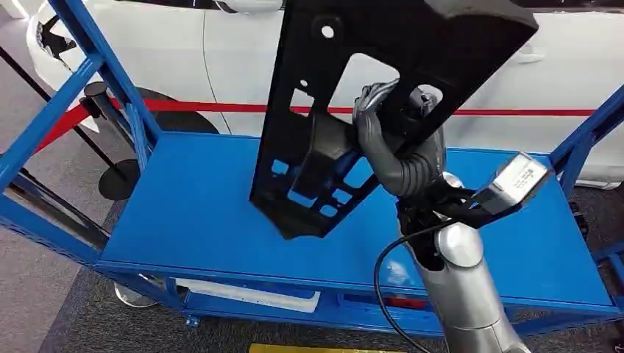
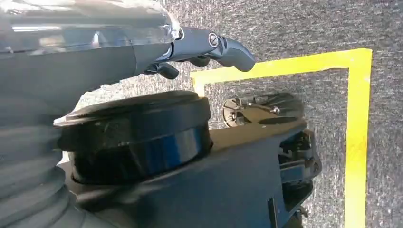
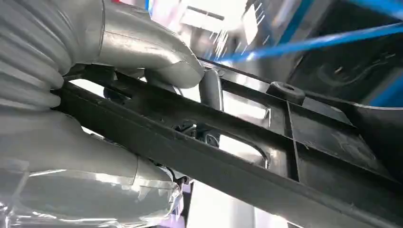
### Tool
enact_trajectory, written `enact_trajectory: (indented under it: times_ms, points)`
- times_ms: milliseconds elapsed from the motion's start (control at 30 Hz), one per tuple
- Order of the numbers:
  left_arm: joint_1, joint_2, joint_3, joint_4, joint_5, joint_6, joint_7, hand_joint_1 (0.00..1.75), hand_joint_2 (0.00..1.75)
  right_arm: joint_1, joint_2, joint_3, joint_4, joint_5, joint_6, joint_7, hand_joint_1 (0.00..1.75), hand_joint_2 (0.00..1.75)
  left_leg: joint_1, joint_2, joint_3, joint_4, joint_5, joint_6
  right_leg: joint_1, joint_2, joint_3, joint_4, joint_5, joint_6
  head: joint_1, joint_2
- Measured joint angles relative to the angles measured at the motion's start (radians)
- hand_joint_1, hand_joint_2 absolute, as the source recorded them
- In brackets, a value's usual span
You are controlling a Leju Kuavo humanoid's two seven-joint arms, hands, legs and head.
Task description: Take the parts from the cabinet and place them on the table.
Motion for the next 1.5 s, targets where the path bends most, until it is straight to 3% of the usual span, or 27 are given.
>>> enact_trajectory:
  times_ms: [100,133,167,233,300,333,433,467,533,567,633,700,767,833,867,1033,1067,1100,1167,1200,1233,1267,1300,1333,1367,1400,1500]
  points:
    - [-0.001,0.000,0.000,0.000,-0.009,0.001,0.008,0.00,1.75,0.036,0.017,-0.011,0.017,-0.108,0.098,0.005,1.66,1.75,0.002,0.001,-0.092,0.207,-0.108,-0.011,0.002,-0.001,0.000,0.000,-0.001,-0.011,-0.001,0.000]
    - [0.000,0.000,0.000,0.000,-0.010,0.002,0.011,0.00,1.75,0.048,0.019,-0.012,0.025,-0.126,0.115,0.008,1.66,1.75,0.003,0.001,-0.123,0.270,-0.127,-0.012,0.004,-0.001,0.000,0.000,-0.001,-0.011,-0.001,0.000]
    - [0.000,0.000,0.000,0.000,-0.010,0.003,0.013,0.00,1.75,0.058,0.020,-0.013,0.034,-0.140,0.129,0.010,1.66,1.75,0.002,0.001,-0.134,0.291,-0.122,-0.011,0.005,-0.001,0.000,0.001,-0.001,-0.011,-0.001,0.000]
    - [-0.002,0.000,0.000,0.000,-0.012,0.006,0.019,0.00,1.75,0.078,0.025,-0.014,0.054,-0.178,0.164,0.008,1.66,1.75,0.002,0.001,-0.094,0.199,-0.057,-0.004,0.008,0.001,0.002,0.001,-0.002,-0.012,-0.001,0.000]
    - [-0.002,0.000,0.000,0.000,-0.012,0.010,0.021,0.00,1.75,0.093,0.027,-0.015,0.074,-0.203,0.205,-0.004,1.66,1.75,0.001,-0.020,-0.005,0.015,0.024,0.011,0.008,0.014,0.003,0.001,-0.002,-0.011,-0.001,0.000]
    - [-0.001,0.001,0.000,0.000,-0.012,0.011,0.021,0.00,1.75,0.099,0.028,-0.015,0.085,-0.208,0.217,-0.011,1.66,1.75,0.000,-0.043,0.011,-0.012,0.009,0.016,0.011,0.014,-0.001,0.001,-0.002,-0.007,0.002,0.000]
    - [-0.001,0.000,0.000,0.000,-0.012,0.012,0.020,0.00,1.75,0.124,0.035,-0.016,0.113,-0.210,0.236,-0.019,1.66,1.75,-0.009,-0.030,0.010,-0.019,0.016,0.017,0.002,0.027,-0.004,-0.003,0.006,0.012,-0.001,0.000]
    - [-0.001,0.000,0.000,0.000,-0.011,0.012,0.019,0.00,1.75,0.129,0.035,-0.016,0.120,-0.210,0.243,-0.022,1.66,1.75,-0.005,-0.023,0.013,-0.031,0.022,0.025,0.007,0.033,-0.003,-0.006,0.008,0.020,0.000,0.000]
    - [-0.001,-0.001,0.000,0.000,-0.011,0.010,0.017,0.00,1.75,0.135,0.035,-0.016,0.125,-0.208,0.248,-0.025,1.66,1.75,0.004,-0.011,0.021,-0.045,0.031,0.031,0.003,0.023,-0.004,0.003,-0.001,0.024,0.000,0.000]
    - [-0.002,-0.003,0.000,0.000,-0.011,0.007,0.014,0.00,1.75,0.137,0.035,-0.016,0.129,-0.207,0.252,-0.028,1.66,1.75,0.003,-0.007,0.023,-0.049,0.033,0.036,0.005,0.013,-0.018,0.033,-0.028,0.027,0.003,0.000]
    - [-0.001,-0.003,0.000,0.000,-0.012,0.003,0.014,0.00,1.75,0.149,0.035,-0.016,0.137,-0.202,0.258,-0.031,1.66,1.75,0.003,0.006,0.023,-0.049,0.032,0.040,0.002,0.011,-0.088,0.179,-0.104,0.033,0.003,0.000]
    - [0.000,-0.003,0.000,0.000,-0.013,0.000,0.014,0.00,1.75,0.173,0.035,-0.016,0.148,-0.192,0.261,-0.032,1.66,1.75,0.003,0.019,0.022,-0.048,0.031,0.040,0.000,0.010,-0.143,0.288,-0.133,0.040,0.003,0.000]
    - [0.000,-0.005,0.000,0.000,-0.016,-0.001,0.015,0.00,1.75,0.185,0.035,-0.015,0.158,-0.182,0.266,-0.035,1.66,1.75,0.003,0.032,0.023,-0.046,0.028,0.036,-0.005,0.003,-0.111,0.220,-0.076,0.043,0.002,0.000]
    - [-0.001,-0.006,0.000,0.000,-0.018,-0.002,0.021,0.00,1.75,0.186,0.038,-0.014,0.165,-0.164,0.267,-0.045,1.66,1.75,0.004,0.046,0.026,-0.035,0.018,0.029,-0.007,-0.036,-0.014,0.038,0.008,0.043,0.003,0.000]
    - [-0.001,-0.006,0.000,0.000,-0.019,-0.002,0.026,0.00,1.75,0.186,0.042,-0.013,0.168,-0.150,0.261,-0.051,1.66,1.75,-0.002,0.051,0.024,-0.029,0.012,0.021,0.004,-0.068,0.000,0.009,-0.011,0.033,0.002,0.000]
    - [-0.002,-0.006,0.000,0.000,-0.020,0.004,0.040,0.00,1.75,0.193,0.060,-0.013,0.169,-0.085,0.216,-0.064,1.66,1.75,-0.001,0.079,0.028,-0.023,-0.002,-0.006,0.000,-0.021,-0.003,0.000,0.004,0.001,0.002,0.000]
    - [-0.002,-0.006,0.000,0.000,-0.021,0.004,0.042,0.00,1.75,0.194,0.066,-0.013,0.169,-0.076,0.210,-0.065,1.66,1.75,0.003,0.054,0.024,0.001,-0.026,-0.011,-0.001,-0.015,-0.003,-0.001,0.004,-0.004,0.002,0.000]
    - [-0.002,-0.006,0.000,0.000,-0.021,0.005,0.043,0.00,1.75,0.193,0.070,-0.013,0.169,-0.071,0.203,-0.067,1.66,1.75,0.004,0.034,-0.003,0.068,-0.069,-0.013,-0.001,-0.007,-0.004,-0.001,0.005,-0.010,0.000,0.000]
    - [-0.002,-0.006,0.000,0.000,-0.024,0.007,0.047,0.00,1.75,0.195,0.074,-0.011,0.171,-0.057,0.194,-0.068,1.66,1.75,0.004,0.018,-0.076,0.231,-0.145,-0.017,0.002,0.010,-0.005,-0.001,0.006,-0.012,0.001,0.000]
    - [-0.001,-0.006,0.000,0.000,-0.024,0.007,0.048,0.00,1.75,0.198,0.074,-0.011,0.172,-0.053,0.190,-0.069,1.66,1.75,0.004,0.015,-0.104,0.290,-0.158,-0.016,0.004,0.020,-0.005,0.000,0.006,-0.013,0.001,0.000]
    - [-0.002,-0.006,0.000,0.000,-0.026,0.008,0.048,0.00,1.75,0.200,0.074,-0.011,0.174,-0.051,0.186,-0.070,1.66,1.75,0.004,0.014,-0.110,0.299,-0.148,-0.013,0.006,0.028,-0.005,0.000,0.006,-0.013,0.001,0.000]
    - [-0.004,-0.006,0.000,0.000,-0.030,0.010,0.050,0.00,1.75,0.202,0.074,-0.011,0.176,-0.045,0.182,-0.071,1.66,1.75,0.003,0.013,-0.091,0.255,-0.111,-0.008,0.007,0.041,-0.003,0.001,0.006,-0.013,0.001,0.000]
    - [-0.004,-0.006,0.000,0.000,-0.032,0.010,0.053,0.00,1.75,0.202,0.075,-0.010,0.176,-0.041,0.177,-0.072,1.66,1.75,0.002,0.009,-0.059,0.184,-0.068,-0.001,0.009,0.053,-0.001,0.001,0.006,-0.013,0.001,0.000]
    - [-0.003,-0.006,0.000,0.000,-0.035,0.010,0.055,0.00,1.75,0.202,0.079,-0.009,0.176,-0.036,0.171,-0.074,1.66,1.75,0.001,-0.011,-0.006,0.069,-0.010,0.010,0.012,0.067,0.001,0.001,0.006,-0.013,0.001,0.000]
    - [-0.003,-0.005,0.000,0.000,-0.036,0.010,0.056,0.00,1.75,0.202,0.082,-0.009,0.176,-0.034,0.169,-0.075,1.66,1.75,0.000,-0.037,0.018,0.012,0.012,0.018,0.011,0.073,0.001,0.001,0.006,-0.012,0.001,0.000]
    - [-0.002,-0.002,0.000,0.000,-0.036,0.010,0.065,0.00,1.75,0.202,0.084,-0.009,0.177,-0.031,0.166,-0.079,1.66,1.75,0.003,-0.082,0.028,-0.013,0.001,0.023,0.011,0.082,-0.005,0.002,0.009,-0.006,0.007,0.000]
    - [-0.005,-0.002,0.000,0.000,-0.035,0.011,0.081,0.00,1.75,0.217,0.089,-0.007,0.176,-0.028,0.164,-0.079,1.66,1.75,-0.006,-0.063,0.031,-0.021,0.005,0.023,-0.005,0.108,-0.013,-0.005,0.020,0.016,0.002,0.000]
